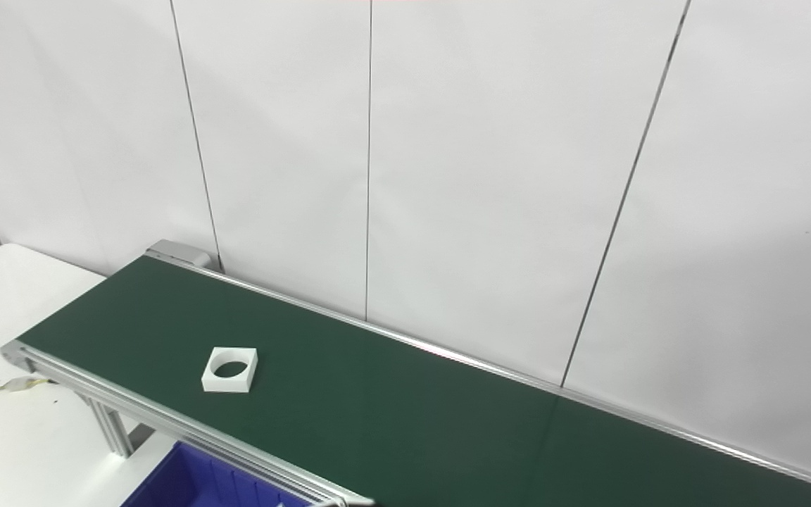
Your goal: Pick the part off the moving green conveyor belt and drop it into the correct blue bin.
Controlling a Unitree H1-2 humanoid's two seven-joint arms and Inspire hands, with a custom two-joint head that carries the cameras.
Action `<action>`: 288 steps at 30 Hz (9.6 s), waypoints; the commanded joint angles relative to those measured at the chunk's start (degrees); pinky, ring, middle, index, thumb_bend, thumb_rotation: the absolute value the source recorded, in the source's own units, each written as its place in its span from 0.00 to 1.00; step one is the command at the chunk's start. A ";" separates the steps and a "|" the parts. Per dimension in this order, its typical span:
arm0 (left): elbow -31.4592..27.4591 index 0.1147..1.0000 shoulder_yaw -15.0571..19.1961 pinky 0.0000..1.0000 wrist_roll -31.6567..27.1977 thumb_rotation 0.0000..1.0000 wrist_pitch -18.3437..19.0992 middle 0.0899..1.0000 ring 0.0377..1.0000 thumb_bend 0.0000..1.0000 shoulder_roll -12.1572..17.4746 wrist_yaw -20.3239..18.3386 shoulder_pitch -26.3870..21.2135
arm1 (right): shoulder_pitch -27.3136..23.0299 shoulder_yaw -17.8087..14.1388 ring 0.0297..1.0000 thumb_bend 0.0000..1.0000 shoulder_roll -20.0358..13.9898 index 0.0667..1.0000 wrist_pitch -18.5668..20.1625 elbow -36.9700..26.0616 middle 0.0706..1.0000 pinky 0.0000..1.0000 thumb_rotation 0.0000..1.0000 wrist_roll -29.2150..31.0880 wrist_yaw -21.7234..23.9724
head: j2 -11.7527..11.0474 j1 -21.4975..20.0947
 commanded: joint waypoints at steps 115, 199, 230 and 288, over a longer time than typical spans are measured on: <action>36.56 0.43 -6.26 0.41 44.89 0.00 37.47 0.46 0.41 0.50 13.13 -0.30 -43.07 | -1.89 -0.10 0.96 0.63 3.07 1.00 1.26 -3.62 0.98 0.94 0.05 -2.39 -0.03 | 0.26 -0.97; -16.46 0.47 8.89 0.33 14.50 0.00 30.41 0.42 0.37 0.49 14.28 -17.26 -12.37 | 1.58 1.88 0.86 0.82 7.36 1.00 20.46 -24.87 0.90 0.80 0.44 -8.58 5.76 | 25.25 -32.69; -2.44 0.49 -4.63 0.42 32.17 0.00 25.85 0.42 0.38 0.49 6.26 -11.33 -9.17 | 2.19 -1.45 0.86 0.85 4.57 0.96 23.80 -31.64 0.89 0.80 0.33 -4.29 9.69 | 32.74 -27.48; 8.84 0.80 4.82 0.76 8.30 0.25 -1.68 0.83 0.81 0.98 -0.93 -7.99 -2.87 | 5.47 2.54 0.84 0.86 1.35 0.98 24.28 -28.27 0.90 0.73 0.26 -7.28 7.15 | 18.56 -28.93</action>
